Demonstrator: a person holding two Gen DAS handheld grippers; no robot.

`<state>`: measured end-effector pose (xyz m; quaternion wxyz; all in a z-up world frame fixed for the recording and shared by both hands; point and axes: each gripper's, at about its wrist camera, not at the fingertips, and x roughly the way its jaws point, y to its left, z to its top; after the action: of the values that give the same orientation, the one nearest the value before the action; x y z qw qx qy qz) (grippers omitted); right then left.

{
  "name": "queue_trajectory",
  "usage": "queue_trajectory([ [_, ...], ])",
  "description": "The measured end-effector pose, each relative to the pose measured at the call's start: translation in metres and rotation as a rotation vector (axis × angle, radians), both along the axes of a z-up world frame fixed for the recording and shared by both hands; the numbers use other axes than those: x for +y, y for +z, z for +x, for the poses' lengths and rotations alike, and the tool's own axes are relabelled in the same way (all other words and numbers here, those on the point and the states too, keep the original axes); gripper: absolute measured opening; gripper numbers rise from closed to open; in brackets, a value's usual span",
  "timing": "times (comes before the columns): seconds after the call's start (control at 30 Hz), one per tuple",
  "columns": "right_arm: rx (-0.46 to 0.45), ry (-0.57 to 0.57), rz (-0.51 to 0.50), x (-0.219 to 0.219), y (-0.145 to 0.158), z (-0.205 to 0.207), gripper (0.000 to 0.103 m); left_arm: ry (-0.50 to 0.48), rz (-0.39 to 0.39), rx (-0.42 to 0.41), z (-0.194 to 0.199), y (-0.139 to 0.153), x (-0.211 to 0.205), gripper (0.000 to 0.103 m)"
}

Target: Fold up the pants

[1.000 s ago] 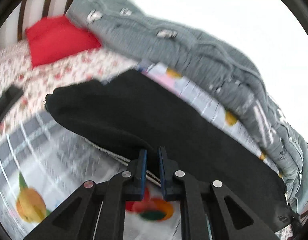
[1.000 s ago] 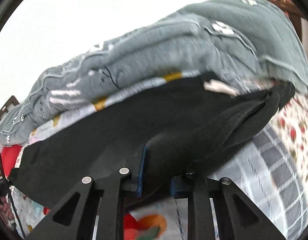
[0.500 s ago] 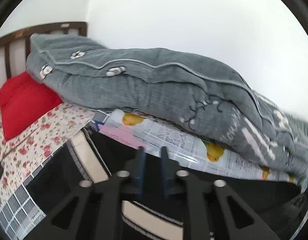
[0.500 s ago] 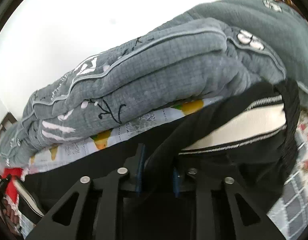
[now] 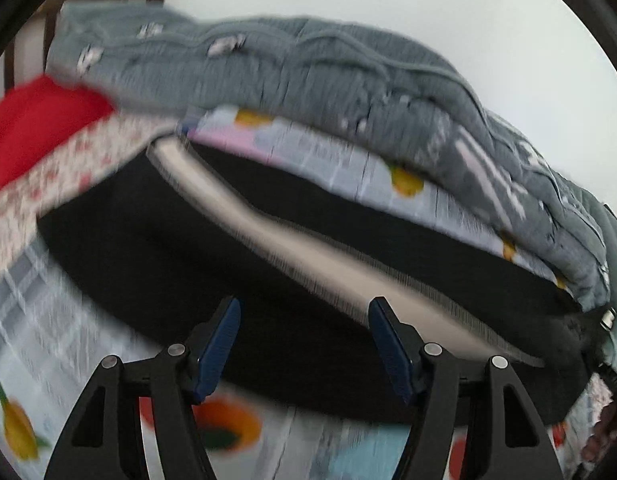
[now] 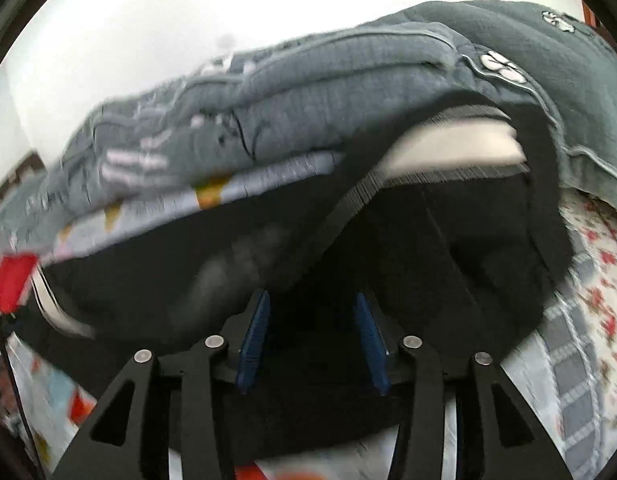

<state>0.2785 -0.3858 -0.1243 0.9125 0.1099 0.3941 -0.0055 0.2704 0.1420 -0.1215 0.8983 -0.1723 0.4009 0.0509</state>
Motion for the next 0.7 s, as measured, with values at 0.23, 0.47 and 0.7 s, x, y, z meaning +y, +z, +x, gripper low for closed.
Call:
queue_trajectory([
  [0.23,0.087,-0.033,0.022,-0.029,-0.033,-0.06,0.053,-0.002,-0.163,0.091,-0.043,-0.03,0.01,0.065],
  [0.47,0.103,-0.105,0.195,-0.05,-0.051,-0.057,0.055,0.044,-0.307,0.058,-0.037,-0.049,0.017,0.069],
  [0.7,0.115,-0.159,0.26,-0.056,-0.064,-0.012,0.037,0.111,-0.444,0.016,0.0,-0.058,0.036,0.067],
])
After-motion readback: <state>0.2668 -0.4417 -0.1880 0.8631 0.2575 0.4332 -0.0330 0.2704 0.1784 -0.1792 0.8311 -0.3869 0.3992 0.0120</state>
